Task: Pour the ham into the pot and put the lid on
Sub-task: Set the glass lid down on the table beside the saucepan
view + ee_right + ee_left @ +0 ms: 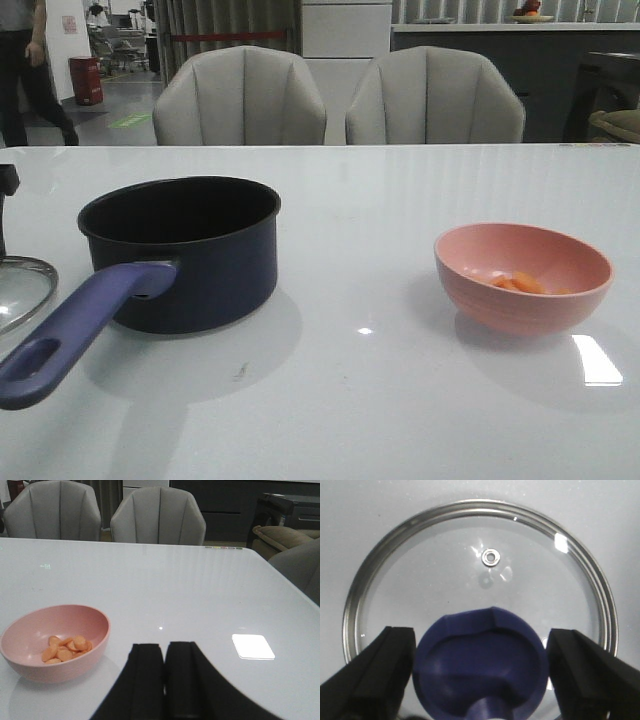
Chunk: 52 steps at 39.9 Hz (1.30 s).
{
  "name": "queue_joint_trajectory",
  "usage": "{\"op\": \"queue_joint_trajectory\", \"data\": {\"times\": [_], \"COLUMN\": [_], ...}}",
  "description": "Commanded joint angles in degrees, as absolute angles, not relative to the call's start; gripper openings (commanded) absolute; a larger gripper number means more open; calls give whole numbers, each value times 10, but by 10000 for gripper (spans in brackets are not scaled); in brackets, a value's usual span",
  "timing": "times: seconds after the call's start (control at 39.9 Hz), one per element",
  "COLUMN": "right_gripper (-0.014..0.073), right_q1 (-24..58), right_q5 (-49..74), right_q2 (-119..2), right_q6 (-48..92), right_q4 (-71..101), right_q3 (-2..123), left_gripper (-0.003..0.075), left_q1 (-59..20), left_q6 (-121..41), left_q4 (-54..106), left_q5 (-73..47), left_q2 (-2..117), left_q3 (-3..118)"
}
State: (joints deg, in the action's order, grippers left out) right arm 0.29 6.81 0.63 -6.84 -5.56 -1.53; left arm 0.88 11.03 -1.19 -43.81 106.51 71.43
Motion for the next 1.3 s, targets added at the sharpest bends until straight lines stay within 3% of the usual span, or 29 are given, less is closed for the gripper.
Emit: {"op": "queue_joint_trajectory", "data": {"times": [0.0,0.2,0.4,0.85,1.08,1.28], "right_gripper": [143,143,143,143,143,143], "right_q1": [-1,-1,-1,-1,-1,-1], "right_q5": [25,25,25,25,25,25], "right_q2": [17,17,17,17,17,17], "right_q6": [-68,-68,-68,-68,-68,-68], "right_q4": [-62,-62,-62,-62,-62,-62], "right_q3": [-12,-12,-12,-12,-12,-12], "left_gripper": [564,565,565,565,565,565], "left_q1": [6,6,2,-89,-91,-91], "left_q6": [111,51,45,21,21,21], "left_q4": [-21,-22,5,31,46,49], "left_q5": [-430,-478,-456,-324,-260,-272], "left_q2": [1041,1027,936,622,439,283], "left_q3": [740,780,755,577,470,390]}}
